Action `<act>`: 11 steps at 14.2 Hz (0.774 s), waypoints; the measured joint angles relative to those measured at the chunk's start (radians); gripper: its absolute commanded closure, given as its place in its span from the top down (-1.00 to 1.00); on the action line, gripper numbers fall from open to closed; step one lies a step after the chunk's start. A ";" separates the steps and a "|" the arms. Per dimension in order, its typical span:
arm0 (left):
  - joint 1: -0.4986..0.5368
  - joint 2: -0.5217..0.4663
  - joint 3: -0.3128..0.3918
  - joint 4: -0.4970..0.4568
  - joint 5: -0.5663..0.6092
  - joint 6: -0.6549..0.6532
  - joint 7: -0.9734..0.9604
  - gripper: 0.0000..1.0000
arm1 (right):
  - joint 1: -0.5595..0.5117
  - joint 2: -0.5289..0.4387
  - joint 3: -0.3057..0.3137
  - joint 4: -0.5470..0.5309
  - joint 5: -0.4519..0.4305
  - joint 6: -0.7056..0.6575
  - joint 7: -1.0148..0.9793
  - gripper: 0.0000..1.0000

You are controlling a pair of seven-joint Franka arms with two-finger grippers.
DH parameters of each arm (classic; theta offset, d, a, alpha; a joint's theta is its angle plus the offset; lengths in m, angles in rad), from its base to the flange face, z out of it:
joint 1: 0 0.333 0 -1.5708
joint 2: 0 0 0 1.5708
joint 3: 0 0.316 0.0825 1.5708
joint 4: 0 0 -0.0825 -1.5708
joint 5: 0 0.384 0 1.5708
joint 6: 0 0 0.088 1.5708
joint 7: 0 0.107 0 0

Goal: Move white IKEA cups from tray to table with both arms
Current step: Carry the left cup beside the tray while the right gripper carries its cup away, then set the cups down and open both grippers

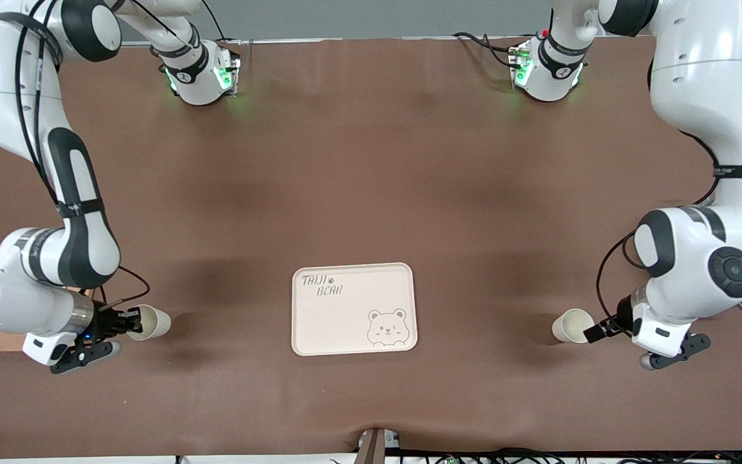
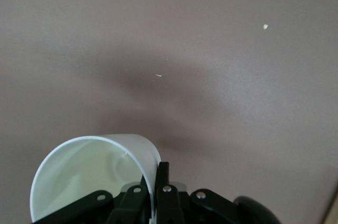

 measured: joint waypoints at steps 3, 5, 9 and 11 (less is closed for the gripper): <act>0.001 -0.073 0.000 0.000 0.000 -0.103 0.060 1.00 | -0.001 0.040 -0.001 -0.015 0.000 0.080 -0.007 -1.00; 0.001 -0.130 0.000 0.001 0.000 -0.195 0.101 1.00 | -0.002 0.046 -0.001 -0.017 0.000 0.091 -0.009 -1.00; 0.001 -0.246 0.000 -0.001 0.000 -0.339 0.164 1.00 | -0.003 0.047 -0.001 -0.018 0.001 0.096 -0.011 0.99; 0.002 -0.293 0.000 -0.002 0.001 -0.395 0.183 1.00 | -0.003 0.051 -0.001 -0.020 0.001 0.107 -0.011 1.00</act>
